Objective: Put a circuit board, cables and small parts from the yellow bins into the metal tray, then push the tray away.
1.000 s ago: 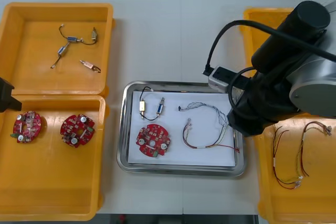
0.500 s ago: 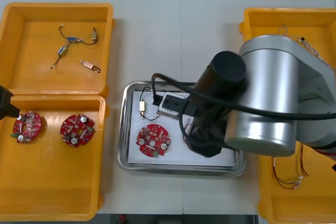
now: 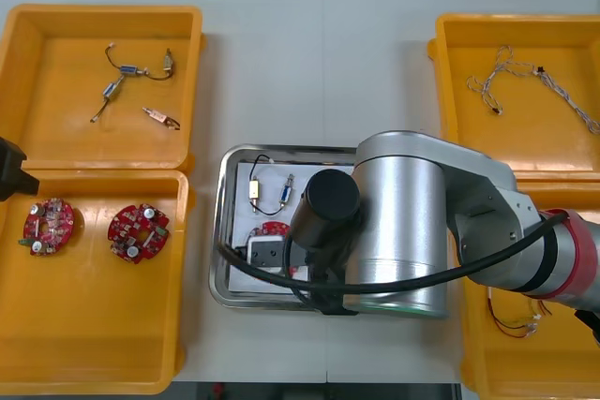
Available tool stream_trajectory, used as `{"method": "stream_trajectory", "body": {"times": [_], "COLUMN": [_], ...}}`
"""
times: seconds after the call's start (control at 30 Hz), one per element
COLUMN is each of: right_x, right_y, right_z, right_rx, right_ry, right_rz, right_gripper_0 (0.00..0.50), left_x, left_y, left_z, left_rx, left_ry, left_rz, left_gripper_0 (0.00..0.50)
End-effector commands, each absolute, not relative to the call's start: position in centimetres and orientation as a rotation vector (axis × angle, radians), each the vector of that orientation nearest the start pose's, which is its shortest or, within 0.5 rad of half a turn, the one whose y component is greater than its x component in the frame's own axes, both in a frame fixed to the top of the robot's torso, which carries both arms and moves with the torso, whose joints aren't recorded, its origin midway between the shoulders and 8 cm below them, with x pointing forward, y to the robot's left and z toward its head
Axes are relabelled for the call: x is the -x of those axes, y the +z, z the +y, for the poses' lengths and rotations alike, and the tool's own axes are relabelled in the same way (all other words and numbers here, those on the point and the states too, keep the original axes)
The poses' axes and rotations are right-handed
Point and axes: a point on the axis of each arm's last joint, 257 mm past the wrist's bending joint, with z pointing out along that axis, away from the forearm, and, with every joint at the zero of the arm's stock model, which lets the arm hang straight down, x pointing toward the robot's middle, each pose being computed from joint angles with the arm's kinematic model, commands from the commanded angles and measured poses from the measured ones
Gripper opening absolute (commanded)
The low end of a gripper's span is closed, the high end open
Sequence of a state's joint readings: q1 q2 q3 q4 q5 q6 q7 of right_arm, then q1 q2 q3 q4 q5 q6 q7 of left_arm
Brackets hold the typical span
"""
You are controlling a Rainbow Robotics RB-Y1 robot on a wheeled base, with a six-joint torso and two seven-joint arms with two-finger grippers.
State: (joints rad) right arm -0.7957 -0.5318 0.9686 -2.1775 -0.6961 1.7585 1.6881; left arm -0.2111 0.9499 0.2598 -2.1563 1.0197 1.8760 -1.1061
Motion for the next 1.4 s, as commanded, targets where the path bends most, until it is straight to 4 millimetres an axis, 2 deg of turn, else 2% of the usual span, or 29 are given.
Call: {"method": "stream_trajectory", "body": {"times": [0.03,0.33,1.03,1.2,1.4], "right_x": [-31.7,-30.2,-28.3,-28.2,-28.9], "right_y": [-25.4,-27.7,-31.6,-32.1,-33.2], "right_z": [-1.1,-0.6,-1.8,-1.5,-0.9], "right_rx": [2.038,2.104,2.009,1.998,1.976], "right_ry": [-0.204,-0.252,-0.250,-0.262,-0.257], "right_rz": [1.916,1.876,1.980,1.979,1.981], "right_gripper_0": [0.500,0.500,0.500,0.500,0.500], "left_x": [-39.2,-39.3,-39.3,-39.3,-39.3], "left_y": [-10.3,-10.2,-10.2,-10.2,-10.2], "left_z": [37.7,37.6,37.6,37.6,37.6], "left_rx": [-0.038,-0.040,-0.040,-0.040,-0.040], "left_ry": [0.073,0.072,0.072,0.072,0.072], "left_rz": [2.608,2.605,2.605,2.605,2.605], "left_gripper_0": [0.500,0.500,0.500,0.500,0.500]}}
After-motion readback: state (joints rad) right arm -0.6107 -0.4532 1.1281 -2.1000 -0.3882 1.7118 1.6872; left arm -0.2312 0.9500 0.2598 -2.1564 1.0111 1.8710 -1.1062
